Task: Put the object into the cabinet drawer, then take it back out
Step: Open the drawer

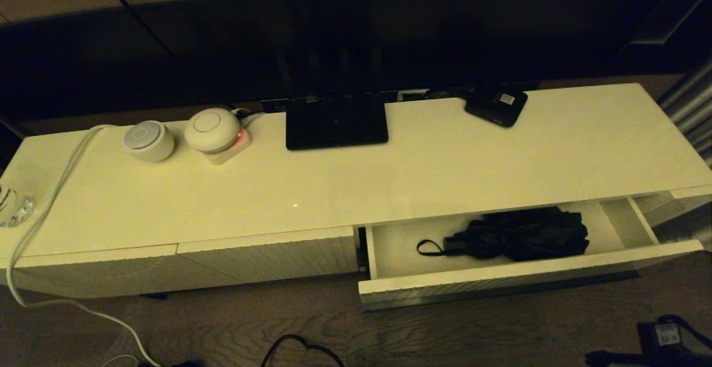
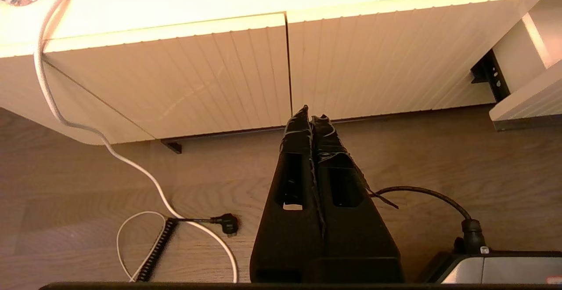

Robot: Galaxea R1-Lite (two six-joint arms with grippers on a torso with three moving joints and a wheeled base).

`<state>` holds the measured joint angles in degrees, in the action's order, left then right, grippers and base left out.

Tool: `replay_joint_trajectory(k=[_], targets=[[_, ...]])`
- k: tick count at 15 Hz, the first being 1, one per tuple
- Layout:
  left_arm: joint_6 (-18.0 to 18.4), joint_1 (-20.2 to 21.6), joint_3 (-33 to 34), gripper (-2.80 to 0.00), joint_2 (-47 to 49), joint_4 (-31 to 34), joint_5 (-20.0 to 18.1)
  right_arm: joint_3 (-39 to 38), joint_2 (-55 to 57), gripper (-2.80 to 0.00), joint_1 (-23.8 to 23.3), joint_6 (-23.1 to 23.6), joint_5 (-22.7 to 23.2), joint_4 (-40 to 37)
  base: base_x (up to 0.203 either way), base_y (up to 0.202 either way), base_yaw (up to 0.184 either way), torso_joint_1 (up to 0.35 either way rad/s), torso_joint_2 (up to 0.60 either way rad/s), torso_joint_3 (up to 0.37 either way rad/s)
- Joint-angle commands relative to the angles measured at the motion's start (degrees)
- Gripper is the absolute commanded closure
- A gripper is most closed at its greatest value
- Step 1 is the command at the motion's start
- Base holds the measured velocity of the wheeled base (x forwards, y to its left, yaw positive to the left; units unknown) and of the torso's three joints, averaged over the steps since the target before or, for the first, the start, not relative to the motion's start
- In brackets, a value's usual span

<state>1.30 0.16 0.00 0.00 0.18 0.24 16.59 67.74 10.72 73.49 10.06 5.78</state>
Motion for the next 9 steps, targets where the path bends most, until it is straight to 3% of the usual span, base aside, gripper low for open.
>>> replay_joint_trajectory(k=[1,4,9], targets=[[0.02,0.02,0.18,0.00,0.00,-0.01,0.02,8.45,-8.90,0.00,0.06,-19.39,0.25,-12.93,0.000,0.000,0.000,0.000,0.00,0.000],[0.02,0.02,0.18,0.00,0.00,-0.01,0.02,18.17,-7.54,0.00,0.01,-38.42,0.44,-26.72,0.000,0.000,0.000,0.000,0.00,0.000],[0.02,0.02,0.18,0.00,0.00,-0.01,0.02,27.08,2.89,0.00,-0.06,-64.89,0.28,-31.58,0.000,0.000,0.000,0.000,0.00,0.000]])
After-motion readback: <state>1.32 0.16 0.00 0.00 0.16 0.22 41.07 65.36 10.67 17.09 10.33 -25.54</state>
